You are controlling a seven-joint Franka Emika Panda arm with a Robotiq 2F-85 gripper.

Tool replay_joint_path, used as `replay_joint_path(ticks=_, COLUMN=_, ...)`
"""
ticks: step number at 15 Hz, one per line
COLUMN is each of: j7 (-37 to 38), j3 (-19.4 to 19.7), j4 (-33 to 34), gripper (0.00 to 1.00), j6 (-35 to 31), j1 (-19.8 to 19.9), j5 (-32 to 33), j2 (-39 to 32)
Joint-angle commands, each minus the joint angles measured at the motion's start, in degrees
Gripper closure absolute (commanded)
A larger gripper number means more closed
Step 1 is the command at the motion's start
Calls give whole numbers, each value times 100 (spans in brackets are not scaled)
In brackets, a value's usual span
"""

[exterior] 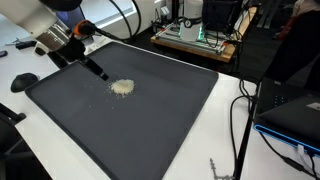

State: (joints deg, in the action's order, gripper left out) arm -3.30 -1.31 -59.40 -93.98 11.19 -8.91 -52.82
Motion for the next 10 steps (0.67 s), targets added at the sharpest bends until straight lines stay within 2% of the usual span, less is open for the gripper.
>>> replay_joint_path(ticks=1, j7=-227, j3=-187, j4=645, gripper=0, j6=187, j1=471, j5=-656, j2=-433)
replay_joint_path(ticks=3, j7=-484, j3=-275, j4=557, gripper=0, j6=49, j1=723, j5=-965, j2=-445)
replay_joint_path(ticks=10, j7=-1678, j3=-547, j4=-533, gripper=0, j6=-685, j1=1435, j5=-1566, j2=92)
